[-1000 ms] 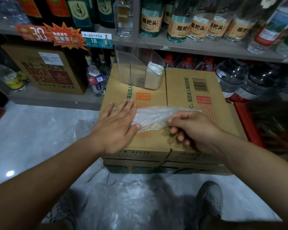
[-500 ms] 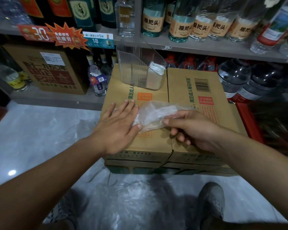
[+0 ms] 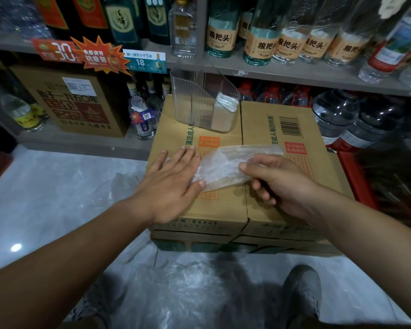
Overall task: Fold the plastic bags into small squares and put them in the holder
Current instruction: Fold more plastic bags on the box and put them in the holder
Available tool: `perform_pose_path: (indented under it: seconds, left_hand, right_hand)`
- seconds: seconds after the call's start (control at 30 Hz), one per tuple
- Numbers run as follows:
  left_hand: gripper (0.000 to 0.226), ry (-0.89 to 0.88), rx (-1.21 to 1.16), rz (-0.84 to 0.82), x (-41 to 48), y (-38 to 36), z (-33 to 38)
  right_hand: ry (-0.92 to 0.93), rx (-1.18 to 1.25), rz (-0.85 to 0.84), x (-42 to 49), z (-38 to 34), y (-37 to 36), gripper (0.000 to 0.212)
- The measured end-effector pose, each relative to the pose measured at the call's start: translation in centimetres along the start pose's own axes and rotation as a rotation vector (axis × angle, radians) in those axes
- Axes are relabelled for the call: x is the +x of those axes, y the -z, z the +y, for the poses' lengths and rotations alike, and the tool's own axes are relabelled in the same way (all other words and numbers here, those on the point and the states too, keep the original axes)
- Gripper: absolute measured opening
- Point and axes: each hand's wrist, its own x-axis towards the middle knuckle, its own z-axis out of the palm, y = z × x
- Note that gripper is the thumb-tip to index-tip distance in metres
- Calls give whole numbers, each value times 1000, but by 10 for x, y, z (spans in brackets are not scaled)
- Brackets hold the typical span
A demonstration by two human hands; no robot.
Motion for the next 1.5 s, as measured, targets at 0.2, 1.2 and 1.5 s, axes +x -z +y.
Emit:
perform_pose_path:
  seconds: [0.2, 1.2, 1.5]
  left_hand:
    - [81, 7, -6, -15, -1, 2, 2]
    - [78, -10, 67, -32, -4, 4, 4]
    - [84, -22, 59, -81, -4, 8, 3]
  right_hand:
    - [0, -85, -98, 8, 0, -1, 21]
    - [484, -1472, -140, -13, 14, -17, 74]
    - [486, -1467, -150, -11, 36, -8, 81]
